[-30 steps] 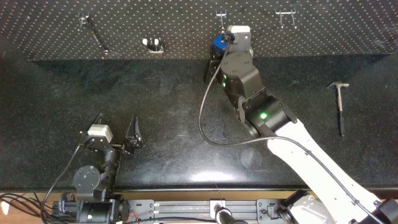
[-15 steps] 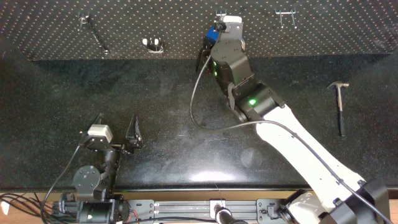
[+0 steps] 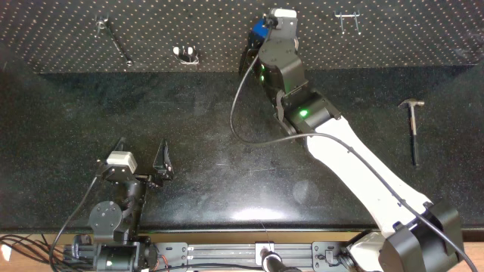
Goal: Place Tools Onto Pegboard
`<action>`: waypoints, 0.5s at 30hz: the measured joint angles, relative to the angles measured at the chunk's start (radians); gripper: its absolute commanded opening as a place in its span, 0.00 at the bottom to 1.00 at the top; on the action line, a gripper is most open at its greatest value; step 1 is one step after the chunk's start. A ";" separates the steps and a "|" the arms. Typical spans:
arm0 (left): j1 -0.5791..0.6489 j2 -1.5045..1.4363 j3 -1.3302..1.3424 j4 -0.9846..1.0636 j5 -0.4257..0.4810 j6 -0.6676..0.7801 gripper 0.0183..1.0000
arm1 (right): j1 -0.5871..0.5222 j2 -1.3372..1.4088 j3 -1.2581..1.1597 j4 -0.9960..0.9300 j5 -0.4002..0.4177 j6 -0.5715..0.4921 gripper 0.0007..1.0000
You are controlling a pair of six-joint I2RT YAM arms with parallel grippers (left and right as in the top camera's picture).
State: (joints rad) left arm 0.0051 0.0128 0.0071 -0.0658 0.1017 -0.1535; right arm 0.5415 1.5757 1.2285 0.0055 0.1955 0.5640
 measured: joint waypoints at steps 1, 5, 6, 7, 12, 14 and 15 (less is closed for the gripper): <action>0.000 0.000 0.000 0.000 0.000 0.000 1.00 | -0.003 0.006 0.003 0.002 -0.005 0.000 0.07; 0.000 0.000 0.000 0.000 0.000 0.000 0.99 | -0.015 0.020 0.011 0.003 -0.015 0.000 0.07; 0.000 0.000 0.000 0.000 0.000 0.000 1.00 | -0.018 0.024 0.012 0.007 -0.016 0.000 0.07; 0.000 0.000 0.000 0.000 0.000 0.000 0.99 | -0.020 0.025 0.012 0.012 -0.016 0.000 0.07; 0.000 0.000 0.000 0.000 0.000 0.000 1.00 | -0.024 0.030 0.013 0.039 -0.025 0.000 0.07; 0.000 0.000 0.000 0.000 0.000 0.000 0.99 | -0.024 0.031 0.013 0.048 -0.037 0.000 0.07; 0.000 0.000 0.000 0.000 0.000 0.000 1.00 | -0.024 0.031 0.013 0.050 -0.042 0.000 0.07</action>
State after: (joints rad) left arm 0.0051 0.0128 0.0071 -0.0658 0.1020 -0.1535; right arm 0.5179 1.6066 1.2411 0.0559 0.1539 0.5644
